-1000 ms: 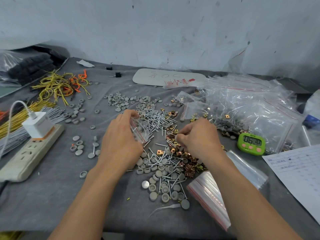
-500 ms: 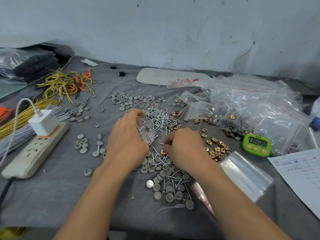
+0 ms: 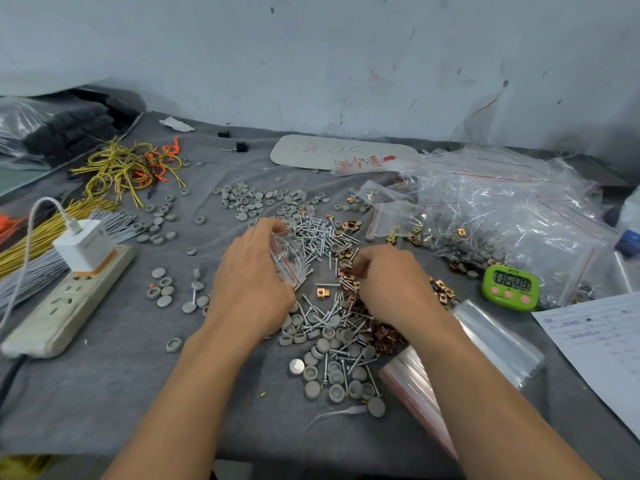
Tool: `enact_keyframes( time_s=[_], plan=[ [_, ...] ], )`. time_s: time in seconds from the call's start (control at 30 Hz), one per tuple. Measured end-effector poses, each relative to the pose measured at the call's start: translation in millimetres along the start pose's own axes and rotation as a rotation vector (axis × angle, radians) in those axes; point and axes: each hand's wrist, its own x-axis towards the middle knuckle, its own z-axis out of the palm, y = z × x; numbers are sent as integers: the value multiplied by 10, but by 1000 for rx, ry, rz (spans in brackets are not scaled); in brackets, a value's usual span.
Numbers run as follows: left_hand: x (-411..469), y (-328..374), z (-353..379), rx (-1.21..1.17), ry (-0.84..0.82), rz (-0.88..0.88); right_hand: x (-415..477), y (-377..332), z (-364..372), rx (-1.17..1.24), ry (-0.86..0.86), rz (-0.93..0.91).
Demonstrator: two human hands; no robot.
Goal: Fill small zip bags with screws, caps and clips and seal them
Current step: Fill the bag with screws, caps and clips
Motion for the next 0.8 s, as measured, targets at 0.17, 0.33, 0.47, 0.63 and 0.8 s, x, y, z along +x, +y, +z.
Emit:
enact_keyframes(
  time_s=[0.17, 0.33, 0.47, 0.63, 0.8],
  plan=[
    [5, -2, 13, -4, -10, -8, 23, 145, -70, -70, -217, -13],
    [-8, -9, 9, -2, -16, -11, 35, 144, -56, -75, -215, -17],
    [-6, -8, 19, -4, -19, -13, 40, 121, -30, 22, -154, -75],
    [-7, -14, 22, -8, -20, -12, 37, 125, -19, -81, -184, -46],
    [-7, -11, 20, -2, -19, -17, 25, 217, -110, -116, -121, 72]
  ],
)
